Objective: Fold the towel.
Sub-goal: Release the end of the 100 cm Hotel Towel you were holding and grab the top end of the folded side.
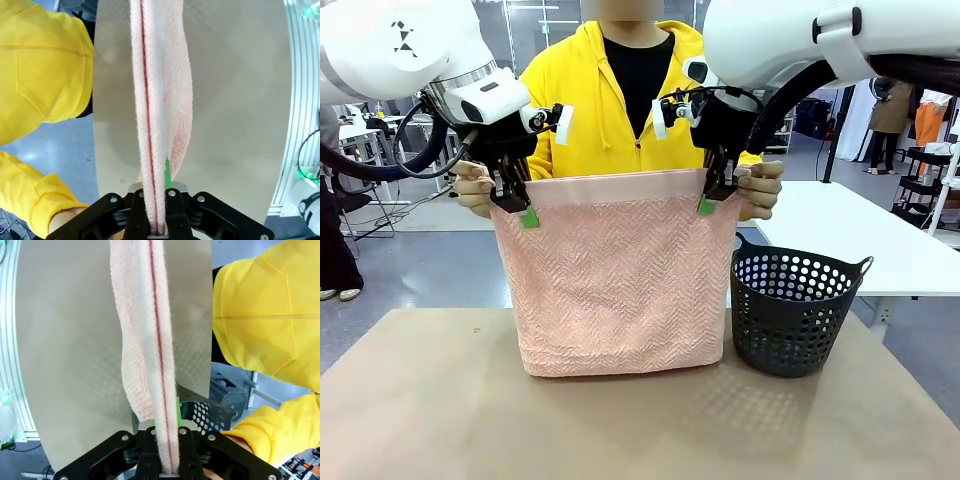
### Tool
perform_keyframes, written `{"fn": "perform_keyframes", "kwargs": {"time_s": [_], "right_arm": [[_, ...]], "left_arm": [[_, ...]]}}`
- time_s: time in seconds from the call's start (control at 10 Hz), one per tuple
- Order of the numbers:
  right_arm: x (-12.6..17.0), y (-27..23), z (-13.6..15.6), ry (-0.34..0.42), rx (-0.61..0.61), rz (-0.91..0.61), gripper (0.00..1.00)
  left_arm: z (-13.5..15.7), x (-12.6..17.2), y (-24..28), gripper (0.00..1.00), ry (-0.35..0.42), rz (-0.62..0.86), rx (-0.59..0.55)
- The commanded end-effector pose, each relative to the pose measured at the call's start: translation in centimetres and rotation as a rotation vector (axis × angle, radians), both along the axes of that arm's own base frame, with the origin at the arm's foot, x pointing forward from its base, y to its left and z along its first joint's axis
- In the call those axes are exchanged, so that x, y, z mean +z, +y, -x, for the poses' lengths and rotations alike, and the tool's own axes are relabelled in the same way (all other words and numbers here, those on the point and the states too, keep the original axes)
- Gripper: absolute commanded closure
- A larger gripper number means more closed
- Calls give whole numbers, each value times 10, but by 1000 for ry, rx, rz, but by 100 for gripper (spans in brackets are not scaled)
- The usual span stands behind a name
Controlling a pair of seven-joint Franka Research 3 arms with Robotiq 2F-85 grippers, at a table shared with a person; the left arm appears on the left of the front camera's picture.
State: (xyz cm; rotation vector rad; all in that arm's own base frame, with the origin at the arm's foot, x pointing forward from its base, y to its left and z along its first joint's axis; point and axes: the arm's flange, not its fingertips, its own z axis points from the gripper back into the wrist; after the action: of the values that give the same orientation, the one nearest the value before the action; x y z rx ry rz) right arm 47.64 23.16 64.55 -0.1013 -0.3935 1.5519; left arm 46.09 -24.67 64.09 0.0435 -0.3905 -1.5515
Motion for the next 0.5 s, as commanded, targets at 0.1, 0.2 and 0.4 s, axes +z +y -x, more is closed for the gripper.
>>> {"fn": "perform_keyframes", "kwargs": {"time_s": [0.1, 0.2, 0.4], "right_arm": [[1, -2, 1, -8, -2, 5, 100], [1, -2, 1, -8, -2, 5, 100], [1, -2, 1, -8, -2, 5, 100]], "left_arm": [[1, 0, -2, 100, 1, -1, -6], [1, 0, -2, 100, 1, -1, -6], [1, 0, -2, 100, 1, -1, -6]]}}
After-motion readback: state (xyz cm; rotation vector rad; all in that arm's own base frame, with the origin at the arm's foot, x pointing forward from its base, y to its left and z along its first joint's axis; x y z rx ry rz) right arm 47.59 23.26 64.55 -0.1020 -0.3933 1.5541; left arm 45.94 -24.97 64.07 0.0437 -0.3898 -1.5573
